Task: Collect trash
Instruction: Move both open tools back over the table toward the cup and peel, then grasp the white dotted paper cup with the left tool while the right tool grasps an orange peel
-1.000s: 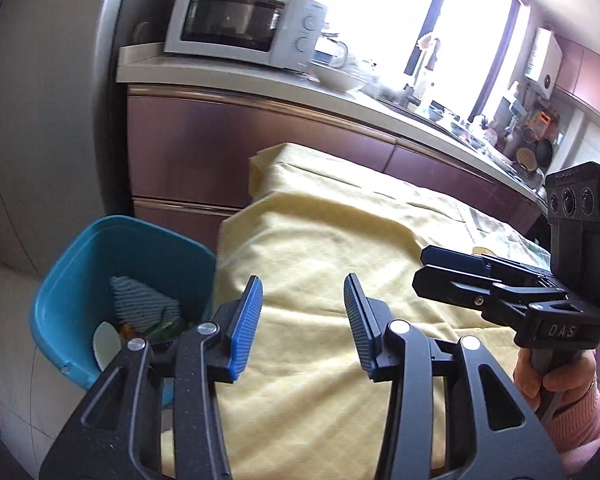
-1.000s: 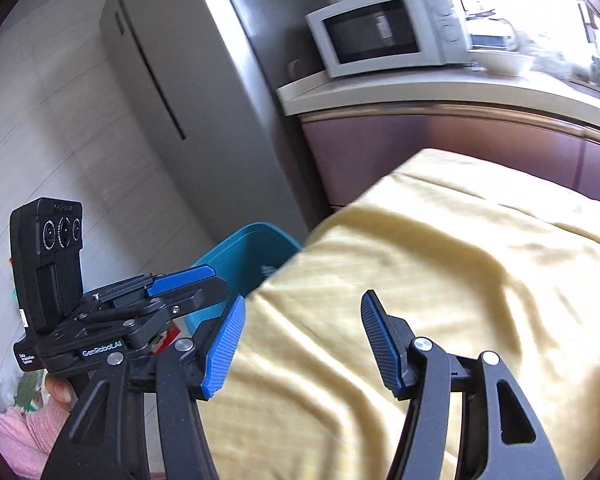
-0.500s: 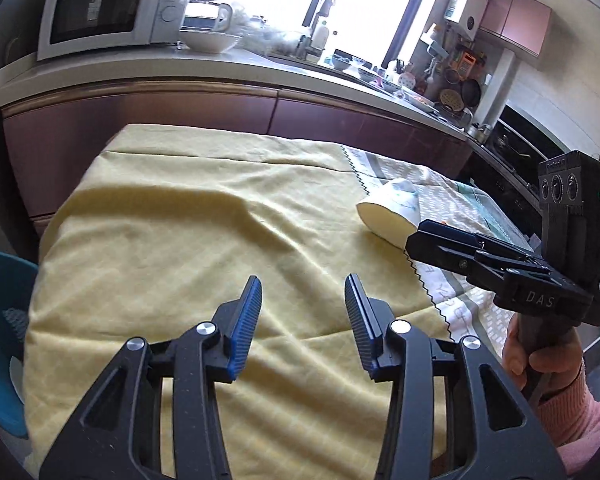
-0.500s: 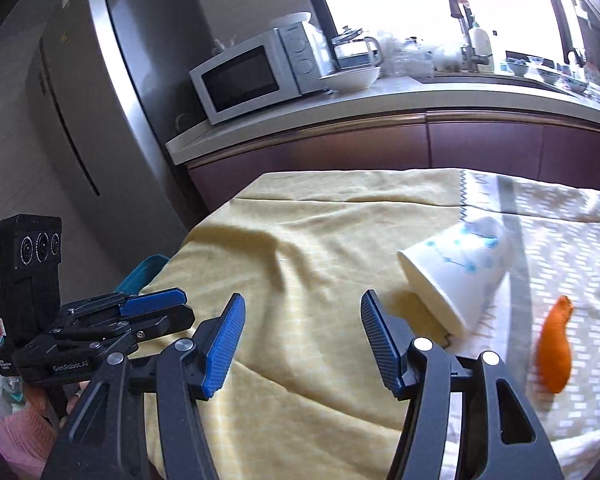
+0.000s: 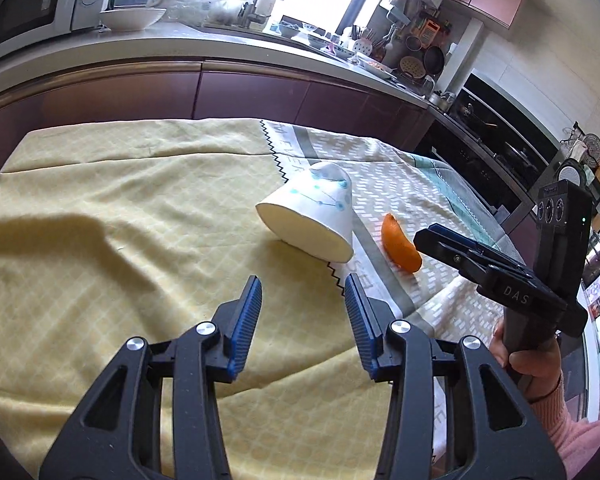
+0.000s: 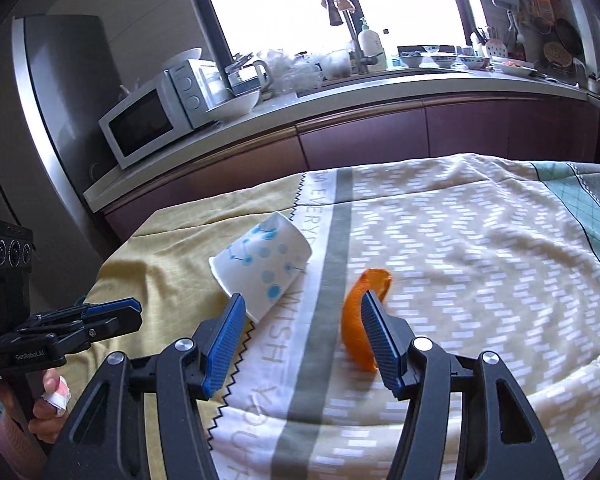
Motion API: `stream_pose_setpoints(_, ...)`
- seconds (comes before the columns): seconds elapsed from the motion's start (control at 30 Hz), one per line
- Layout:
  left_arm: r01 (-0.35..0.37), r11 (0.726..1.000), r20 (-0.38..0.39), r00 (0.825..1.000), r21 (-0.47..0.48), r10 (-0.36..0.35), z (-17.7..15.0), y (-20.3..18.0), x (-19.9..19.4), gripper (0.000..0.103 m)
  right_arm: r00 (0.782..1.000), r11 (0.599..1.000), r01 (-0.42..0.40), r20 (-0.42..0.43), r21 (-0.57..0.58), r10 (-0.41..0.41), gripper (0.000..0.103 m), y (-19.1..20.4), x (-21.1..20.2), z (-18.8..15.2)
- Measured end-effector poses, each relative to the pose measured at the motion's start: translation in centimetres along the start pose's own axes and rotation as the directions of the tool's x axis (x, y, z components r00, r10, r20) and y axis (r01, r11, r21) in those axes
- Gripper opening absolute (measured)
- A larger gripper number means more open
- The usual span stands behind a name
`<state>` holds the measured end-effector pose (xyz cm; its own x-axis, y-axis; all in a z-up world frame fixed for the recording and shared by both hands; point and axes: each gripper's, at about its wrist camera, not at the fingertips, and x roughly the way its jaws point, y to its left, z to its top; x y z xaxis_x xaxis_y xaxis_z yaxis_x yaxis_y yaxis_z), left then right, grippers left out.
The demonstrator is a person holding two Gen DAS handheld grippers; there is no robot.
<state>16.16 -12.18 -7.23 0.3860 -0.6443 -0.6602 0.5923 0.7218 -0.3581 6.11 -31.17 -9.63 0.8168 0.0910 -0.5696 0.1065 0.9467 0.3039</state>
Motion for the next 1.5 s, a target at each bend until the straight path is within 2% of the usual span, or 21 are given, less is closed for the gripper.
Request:
stream_pose_setpoints(0.2, 0.022, 1.000, -0.039, 0.999, -0.002, -0.022, 1.0, -1.4, 2.7, 0.043, 0.999, 0.999, 0.032, -0.031, 0.042, -0.030, 0.058, -2.7, 0.5, -0.7)
stream_pose_setpoints(0.7, -0.004, 1.000, -0.095, 0.995, 0.013, 0.005, 3.4, -3.5, 7.8, 0.044, 0.994, 0.996, -0.012, -0.104, 0.086, 0.021, 0.057, -3.8, 1.9, -1.0)
stream_pose_setpoints(0.9, 0.003, 1.000, -0.107, 0.994, 0.005, -0.002, 4.3, -3.9, 9.3, 0.042, 0.992, 0.993, -0.021, -0.120, 0.113, 0.035, 0.050, -4.4, 2.3, -0.9)
stream_pose_setpoints(0.93, 0.002, 1.000, -0.109, 0.994, 0.001, -0.002, 4.4, -3.9, 9.5, 0.039, 0.992, 0.993, -0.024, -0.122, 0.118, 0.039, 0.047, -4.5, 2.3, -0.9)
stream_pose_setpoints(0.97, 0.003, 1.000, -0.111, 0.994, -0.004, -0.004, 4.5, -3.9, 9.7, 0.032, 0.991, 0.992, -0.026, -0.124, 0.121, 0.041, 0.044, -4.5, 2.4, -0.9)
stream_pose_setpoints(1.07, 0.014, 1.000, -0.121, 0.992, -0.023, -0.017, 4.6, -3.7, 10.2, 0.022, 0.990, 0.992, -0.030, -0.130, 0.124, 0.047, 0.039, -4.6, 2.5, -0.9)
stream_pose_setpoints(1.2, 0.022, 0.999, -0.114, 0.993, -0.028, -0.025, 4.5, -3.6, 10.0, 0.015, 0.989, 0.992, -0.033, -0.137, 0.123, 0.050, 0.031, -4.5, 2.6, -0.9)
stream_pose_setpoints(1.27, 0.025, 0.999, -0.108, 0.994, -0.024, -0.027, 4.5, -3.7, 9.8, 0.010, 0.989, 0.992, -0.036, -0.137, 0.120, 0.053, 0.019, -4.4, 2.6, -0.9)
stream_pose_setpoints(1.37, 0.016, 1.000, -0.091, 0.996, -0.005, -0.016, 4.3, -4.0, 9.1, 0.004, 0.991, 0.993, -0.037, -0.127, 0.111, 0.051, 0.017, -4.2, 2.5, -0.9)
stream_pose_setpoints(1.5, -0.012, 1.000, -0.062, 0.998, 0.029, 0.013, 4.1, -4.1, 7.7, 0.004, 0.992, 0.995, -0.039, -0.112, 0.095, 0.050, 0.013, -3.8, 2.3, -0.8)
